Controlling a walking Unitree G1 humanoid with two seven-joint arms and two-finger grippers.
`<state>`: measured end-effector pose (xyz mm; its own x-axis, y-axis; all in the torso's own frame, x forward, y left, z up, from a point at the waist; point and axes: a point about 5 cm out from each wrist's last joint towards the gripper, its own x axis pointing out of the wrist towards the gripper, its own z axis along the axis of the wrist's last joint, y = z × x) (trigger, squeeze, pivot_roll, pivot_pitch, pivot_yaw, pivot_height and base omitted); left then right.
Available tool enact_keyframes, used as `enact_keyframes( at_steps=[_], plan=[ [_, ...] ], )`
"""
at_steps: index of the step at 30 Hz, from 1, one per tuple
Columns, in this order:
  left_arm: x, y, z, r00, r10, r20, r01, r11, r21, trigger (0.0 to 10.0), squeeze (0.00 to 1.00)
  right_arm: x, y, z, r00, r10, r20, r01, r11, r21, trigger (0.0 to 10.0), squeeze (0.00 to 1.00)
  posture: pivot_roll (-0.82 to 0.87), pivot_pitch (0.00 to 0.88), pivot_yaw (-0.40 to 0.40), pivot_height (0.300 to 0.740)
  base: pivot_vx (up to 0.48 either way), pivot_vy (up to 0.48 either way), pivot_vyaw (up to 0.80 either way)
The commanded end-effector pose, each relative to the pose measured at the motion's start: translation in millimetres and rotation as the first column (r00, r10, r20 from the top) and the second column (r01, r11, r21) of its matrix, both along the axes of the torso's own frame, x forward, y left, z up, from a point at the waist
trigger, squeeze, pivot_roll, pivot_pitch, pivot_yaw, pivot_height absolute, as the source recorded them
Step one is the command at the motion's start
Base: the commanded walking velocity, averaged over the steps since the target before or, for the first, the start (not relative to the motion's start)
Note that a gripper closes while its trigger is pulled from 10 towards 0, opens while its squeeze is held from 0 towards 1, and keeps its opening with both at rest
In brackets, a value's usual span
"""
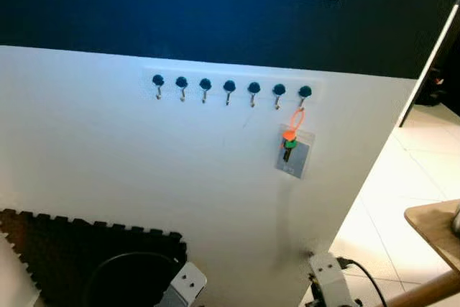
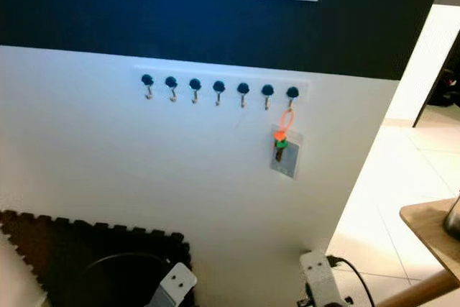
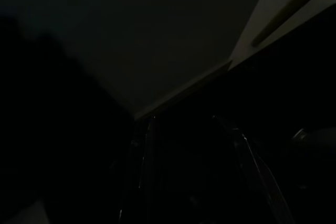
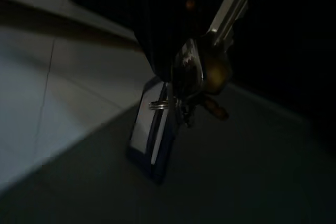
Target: Hang keys on a hook
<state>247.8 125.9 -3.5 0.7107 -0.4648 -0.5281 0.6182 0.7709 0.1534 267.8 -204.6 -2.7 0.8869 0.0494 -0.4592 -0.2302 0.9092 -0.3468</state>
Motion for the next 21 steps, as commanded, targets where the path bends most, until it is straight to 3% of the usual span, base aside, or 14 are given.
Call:
enact_keyframes(
  at_steps=[1, 4, 5, 9, 10, 13, 15, 16, 17, 19, 21],
  plan=[
    [-2.7, 0.9, -3.0, 1.000, 0.001, -0.006, -0.001, 1.000, 0.003, 10.0, 0.00, 1.2, 0.4, 3.9, 0.999, 0.034, 0.028, -0.033, 0.999, -0.027, 10.0, 0.00, 0.05, 0.075, -0.042, 0.740, 0.000, 0.000, 0.00],
    [0.7, -0.5, 1.1, 0.999, 0.019, 0.026, -0.019, 1.000, -0.023, 10.0, 0.00, 16.8, 21.9, 33.1, 0.946, 0.264, 0.187, -0.233, 0.957, -0.173, 10.0, 0.00, 0.05, 0.075, -0.046, 0.740, 0.000, 0.000, 0.00],
    [0.7, -0.5, 1.1, 0.999, 0.019, 0.026, -0.019, 1.000, -0.023, 10.0, 0.00, 16.8, 21.9, 33.1, 0.946, 0.264, 0.187, -0.233, 0.957, -0.173, 10.0, 0.00, 0.05, 0.075, -0.046, 0.740, 0.000, 0.000, 0.00],
    [1.8, -3.9, 4.9, 0.997, 0.021, 0.068, -0.017, 0.999, -0.051, 10.0, 0.00, 22.6, 38.2, 59.8, 0.855, 0.399, 0.331, -0.326, 0.910, -0.255, 10.0, 0.00, 0.05, 0.073, -0.048, 0.740, 0.000, 0.000, 0.00],
    [1.8, -3.9, 4.9, 0.997, 0.021, 0.068, -0.017, 0.999, -0.051, 10.0, 0.00, 22.6, 38.2, 59.8, 0.855, 0.399, 0.331, -0.326, 0.910, -0.255, 10.0, 0.00, 0.05, 0.073, -0.048, 0.740, 0.000, 0.000, 0.00],
    [2.3, -5.5, 7.3, 0.995, 0.020, 0.093, -0.014, 0.998, -0.066, 10.0, 0.00, 23.0, 47.8, 74.7, 0.781, 0.480, 0.399, -0.367, 0.870, -0.329, 10.0, 0.00, 0.05, 0.071, -0.048, 0.740, 0.000, 0.000, 0.00],
    [2.5, -7.3, 9.7, 0.994, 0.019, 0.106, -0.010, 0.996, -0.087, 10.0, 0.00, 22.0, 58.0, 87.8, 0.723, 0.503, 0.473, -0.385, 0.863, -0.328, 10.0, 0.00, 0.05, 0.068, -0.048, 0.740, 0.000, 0.000, 0.00],
    [2.5, -7.3, 9.7, 0.994, 0.019, 0.106, -0.010, 0.996, -0.087, 10.0, 0.00, 22.0, 58.0, 87.8, 0.723, 0.503, 0.473, -0.385, 0.863, -0.328, 10.0, 0.00, 0.05, 0.068, -0.048, 0.740, 0.000, 0.000, 0.00],
    [2.4, -7.8, 10.2, 0.994, 0.017, 0.110, -0.007, 0.996, -0.091, 10.0, 0.00, 20.1, 65.8, 93.5, 0.690, 0.527, 0.496, -0.417, 0.849, -0.323, 10.0, 0.00, 0.05, 0.067, -0.048, 0.740, 0.000, 0.000, 0.00],
    [2.3, -7.8, 10.2, 0.994, 0.017, 0.112, -0.006, 0.996, -0.091, 10.0, 0.00, 19.0, 69.7, 96.2, 0.672, 0.541, 0.505, -0.435, 0.841, -0.322, 10.0, 0.00, 0.05, 0.067, -0.048, 0.740, 0.000, 0.000, 0.00],
    [2.3, -7.8, 10.2, 0.993, 0.019, 0.116, -0.008, 0.996, -0.093, 10.0, 0.00, 16.9, 78.1, 103.2, 0.629, 0.572, 0.527, -0.477, 0.819, -0.320, 10.0, 0.00, 0.05, 0.066, -0.049, 0.740, 0.000, 0.000, 0.00]
  ],
)
